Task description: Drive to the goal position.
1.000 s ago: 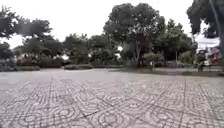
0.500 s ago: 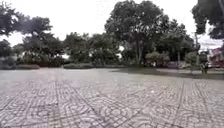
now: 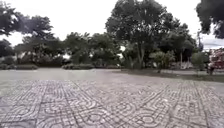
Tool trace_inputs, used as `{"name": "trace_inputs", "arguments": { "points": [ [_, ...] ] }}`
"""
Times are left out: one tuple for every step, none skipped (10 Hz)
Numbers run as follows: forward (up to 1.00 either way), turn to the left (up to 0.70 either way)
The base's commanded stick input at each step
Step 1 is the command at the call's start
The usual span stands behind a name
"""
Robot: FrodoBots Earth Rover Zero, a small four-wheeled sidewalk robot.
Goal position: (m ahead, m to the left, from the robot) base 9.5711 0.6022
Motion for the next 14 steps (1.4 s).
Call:
{"name": "trace_inputs", "arguments": {
  "points": [
    [1.00, 0.00],
    [1.00, 0.00],
    [1.00, 0.00],
    [1.00, 0.00],
    [1.00, 0.00],
    [1.00, 0.00],
    [1.00, 0.00],
    [1.00, 0.00],
    [1.00, 0.00],
    [1.00, 0.00],
    [1.00, 0.00],
    [1.00, 0.00],
    [1.00, 0.00],
    [1.00, 0.00]
  ]
}}
